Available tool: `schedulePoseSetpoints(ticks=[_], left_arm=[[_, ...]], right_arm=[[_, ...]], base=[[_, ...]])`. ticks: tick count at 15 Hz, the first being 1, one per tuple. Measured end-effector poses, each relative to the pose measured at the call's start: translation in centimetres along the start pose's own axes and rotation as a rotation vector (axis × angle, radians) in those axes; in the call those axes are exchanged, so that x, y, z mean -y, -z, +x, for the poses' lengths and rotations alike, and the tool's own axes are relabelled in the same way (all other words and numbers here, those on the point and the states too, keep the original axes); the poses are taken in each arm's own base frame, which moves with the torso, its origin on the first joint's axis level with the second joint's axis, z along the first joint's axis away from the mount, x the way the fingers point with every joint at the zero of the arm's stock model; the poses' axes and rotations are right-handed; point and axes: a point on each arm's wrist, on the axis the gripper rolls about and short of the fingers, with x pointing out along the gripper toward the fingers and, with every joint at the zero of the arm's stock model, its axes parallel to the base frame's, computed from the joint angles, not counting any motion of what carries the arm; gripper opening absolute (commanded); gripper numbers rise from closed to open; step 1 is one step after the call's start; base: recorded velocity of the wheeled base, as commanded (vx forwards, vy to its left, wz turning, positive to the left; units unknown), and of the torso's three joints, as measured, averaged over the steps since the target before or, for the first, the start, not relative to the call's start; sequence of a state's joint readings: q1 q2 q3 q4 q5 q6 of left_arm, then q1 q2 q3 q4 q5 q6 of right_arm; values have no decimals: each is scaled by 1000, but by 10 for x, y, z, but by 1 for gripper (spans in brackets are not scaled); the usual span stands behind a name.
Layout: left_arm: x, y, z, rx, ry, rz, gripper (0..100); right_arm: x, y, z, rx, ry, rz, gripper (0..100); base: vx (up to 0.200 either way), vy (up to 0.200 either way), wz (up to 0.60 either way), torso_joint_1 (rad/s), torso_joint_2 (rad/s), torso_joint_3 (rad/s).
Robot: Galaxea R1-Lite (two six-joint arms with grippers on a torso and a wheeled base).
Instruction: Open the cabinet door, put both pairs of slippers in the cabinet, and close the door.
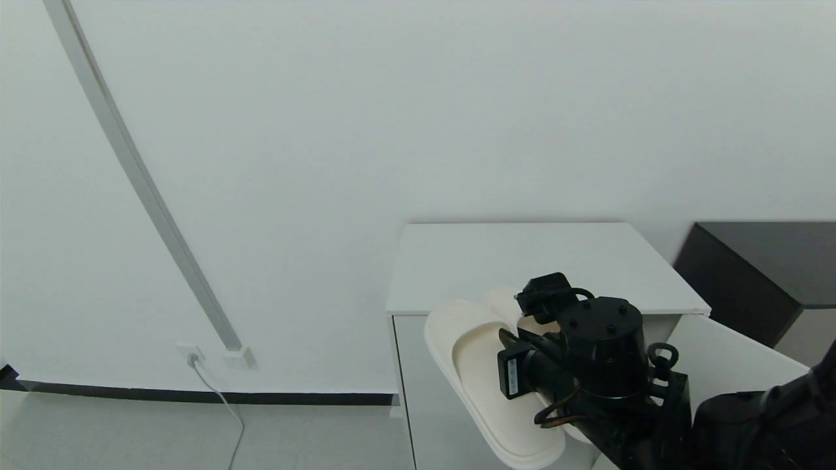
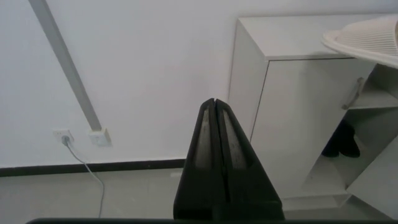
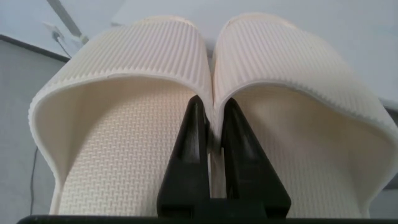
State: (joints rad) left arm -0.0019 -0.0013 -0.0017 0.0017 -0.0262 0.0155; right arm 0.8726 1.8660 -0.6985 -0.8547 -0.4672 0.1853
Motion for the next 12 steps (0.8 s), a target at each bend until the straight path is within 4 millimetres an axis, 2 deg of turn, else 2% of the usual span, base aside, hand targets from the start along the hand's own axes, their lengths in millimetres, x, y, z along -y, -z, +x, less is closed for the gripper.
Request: schedulePoseSetpoints(ticks=[5, 12], left_arm=[[0, 0, 0, 0, -1, 0, 0], [0, 0, 0, 0, 0, -6, 0]], right_arm=[[10, 3, -16, -30, -74, -15, 0], [12, 10, -11, -51, -59, -23, 0]], base=[[0, 0, 0, 0, 0, 0], [0, 0, 0, 0, 0, 0]])
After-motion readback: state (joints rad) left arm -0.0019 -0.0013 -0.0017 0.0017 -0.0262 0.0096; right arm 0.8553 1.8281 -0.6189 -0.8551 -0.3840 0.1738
